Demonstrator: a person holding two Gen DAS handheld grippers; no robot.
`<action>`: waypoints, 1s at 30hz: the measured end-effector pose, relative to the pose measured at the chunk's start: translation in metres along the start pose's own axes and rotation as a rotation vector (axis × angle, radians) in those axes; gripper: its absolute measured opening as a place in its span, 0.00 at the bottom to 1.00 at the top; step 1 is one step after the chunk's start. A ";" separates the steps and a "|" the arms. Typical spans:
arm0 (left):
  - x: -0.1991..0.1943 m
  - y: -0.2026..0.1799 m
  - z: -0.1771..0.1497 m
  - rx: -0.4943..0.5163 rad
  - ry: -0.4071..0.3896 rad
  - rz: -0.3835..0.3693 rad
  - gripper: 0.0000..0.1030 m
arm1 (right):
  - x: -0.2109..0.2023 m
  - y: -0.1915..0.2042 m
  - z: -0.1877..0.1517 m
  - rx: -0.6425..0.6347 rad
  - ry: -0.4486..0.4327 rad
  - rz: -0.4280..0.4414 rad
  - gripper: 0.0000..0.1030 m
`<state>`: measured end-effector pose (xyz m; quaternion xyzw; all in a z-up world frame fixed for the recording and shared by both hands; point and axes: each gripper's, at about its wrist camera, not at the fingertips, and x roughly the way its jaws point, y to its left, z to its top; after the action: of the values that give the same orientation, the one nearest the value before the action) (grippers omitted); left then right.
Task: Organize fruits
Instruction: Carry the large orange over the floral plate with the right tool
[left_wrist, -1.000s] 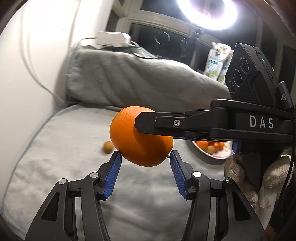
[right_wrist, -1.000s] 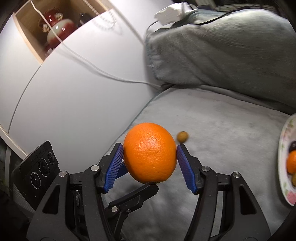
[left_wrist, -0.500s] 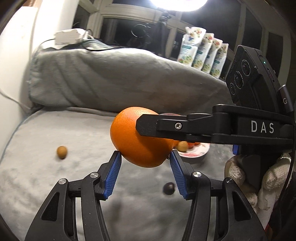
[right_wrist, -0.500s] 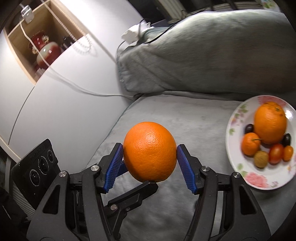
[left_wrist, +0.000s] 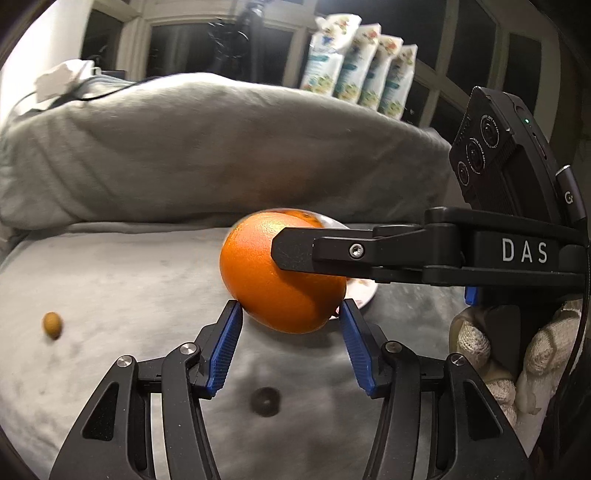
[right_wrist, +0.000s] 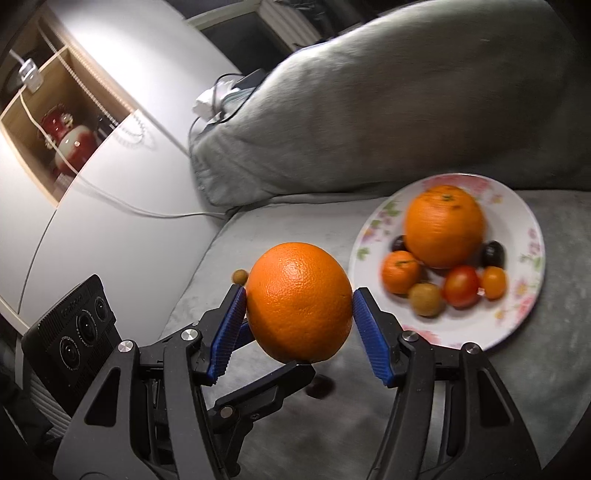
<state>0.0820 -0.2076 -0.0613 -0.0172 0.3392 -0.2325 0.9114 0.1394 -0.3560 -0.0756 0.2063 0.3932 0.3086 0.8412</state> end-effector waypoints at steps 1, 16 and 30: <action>0.004 -0.004 0.001 0.007 0.006 -0.005 0.52 | -0.003 -0.005 -0.001 0.007 -0.004 -0.004 0.61; 0.043 -0.030 0.007 0.053 0.075 -0.050 0.52 | -0.025 -0.056 -0.003 0.076 -0.035 -0.041 0.61; 0.065 -0.031 0.007 0.054 0.118 -0.059 0.52 | -0.019 -0.069 -0.002 0.108 -0.018 -0.045 0.61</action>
<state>0.1165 -0.2639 -0.0897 0.0110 0.3855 -0.2688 0.8826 0.1526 -0.4188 -0.1075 0.2453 0.4065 0.2661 0.8389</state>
